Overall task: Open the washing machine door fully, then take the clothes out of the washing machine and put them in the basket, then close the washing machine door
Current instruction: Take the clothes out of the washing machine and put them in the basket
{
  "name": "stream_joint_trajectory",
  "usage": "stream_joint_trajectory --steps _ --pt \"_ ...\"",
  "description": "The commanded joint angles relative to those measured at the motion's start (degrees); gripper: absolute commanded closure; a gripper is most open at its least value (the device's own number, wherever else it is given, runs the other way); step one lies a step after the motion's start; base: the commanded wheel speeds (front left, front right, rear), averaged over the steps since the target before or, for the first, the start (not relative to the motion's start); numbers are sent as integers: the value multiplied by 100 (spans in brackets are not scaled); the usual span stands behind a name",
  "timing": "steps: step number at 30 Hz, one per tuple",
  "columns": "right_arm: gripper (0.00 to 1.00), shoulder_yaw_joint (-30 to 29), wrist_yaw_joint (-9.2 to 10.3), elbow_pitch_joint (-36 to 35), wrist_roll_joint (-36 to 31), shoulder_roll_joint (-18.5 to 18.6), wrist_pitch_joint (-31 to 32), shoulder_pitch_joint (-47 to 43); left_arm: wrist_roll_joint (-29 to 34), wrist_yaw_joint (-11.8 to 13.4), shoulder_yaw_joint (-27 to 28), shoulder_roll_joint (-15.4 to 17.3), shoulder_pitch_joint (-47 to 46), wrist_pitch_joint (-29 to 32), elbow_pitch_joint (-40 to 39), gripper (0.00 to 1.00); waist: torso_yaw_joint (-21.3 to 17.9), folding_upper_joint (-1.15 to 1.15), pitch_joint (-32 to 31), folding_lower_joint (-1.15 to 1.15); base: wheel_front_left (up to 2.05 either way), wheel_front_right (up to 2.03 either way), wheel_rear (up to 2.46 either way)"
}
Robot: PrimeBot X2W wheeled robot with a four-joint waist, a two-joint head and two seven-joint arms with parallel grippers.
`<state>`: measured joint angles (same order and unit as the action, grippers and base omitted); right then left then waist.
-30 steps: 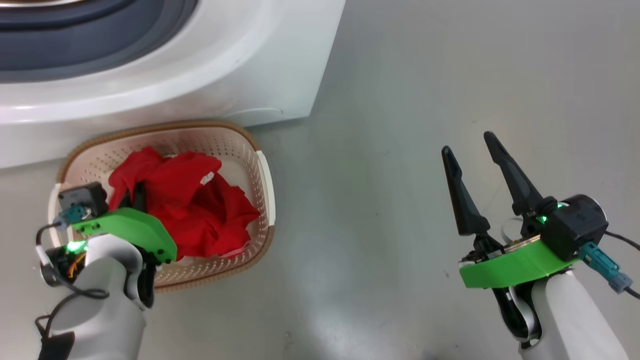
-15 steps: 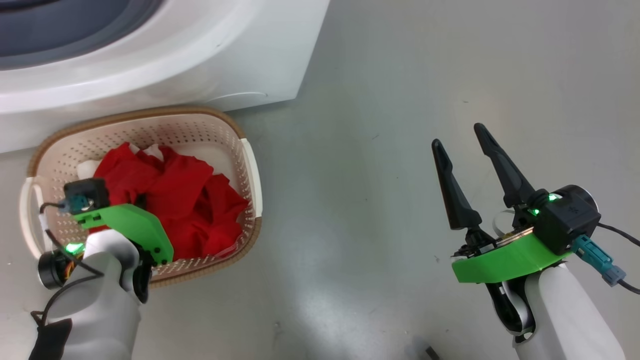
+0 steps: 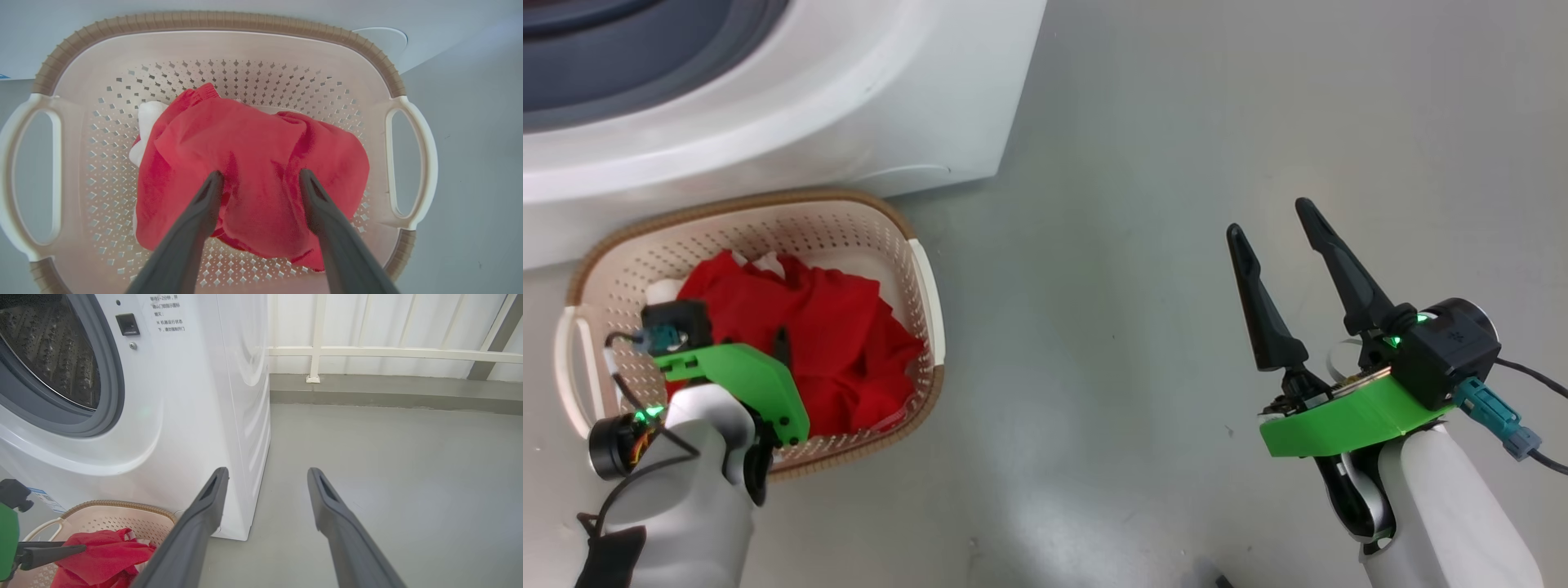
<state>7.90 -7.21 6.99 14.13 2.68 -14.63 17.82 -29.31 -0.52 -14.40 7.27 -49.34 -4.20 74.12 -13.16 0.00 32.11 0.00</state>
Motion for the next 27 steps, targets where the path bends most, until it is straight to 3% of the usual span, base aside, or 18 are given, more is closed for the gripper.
stream_joint_trajectory --steps 1,10,15,17,23,27 --pt "0 81 -28 -101 106 20 -37 -96 41 17 80 192 180 -188 -43 0 38 0 -117 0 0 0 0" --pt "0 1 -28 -64 74 20 -37 -213 -135 53 228 88 322 -864 -145 0 224 0 -445 0 0 0 0" --pt "0 -81 -28 -47 23 20 -37 -302 -177 -51 301 18 426 -1054 -561 0 359 0 -674 0 0 0 0" --pt "0 -135 -28 -22 15 20 -37 -342 -159 -100 351 12 518 -1072 -915 0 406 0 -780 0 0 0 0" --pt "0 -245 -28 -7 -144 20 -37 -439 210 140 689 9 1314 -1078 -2735 0 512 0 -1127 0 0 0 0" --pt "0 -264 -28 40 -253 20 -37 -450 421 172 805 -55 1762 -1078 -3570 0 567 0 -1309 0 0 0 0"
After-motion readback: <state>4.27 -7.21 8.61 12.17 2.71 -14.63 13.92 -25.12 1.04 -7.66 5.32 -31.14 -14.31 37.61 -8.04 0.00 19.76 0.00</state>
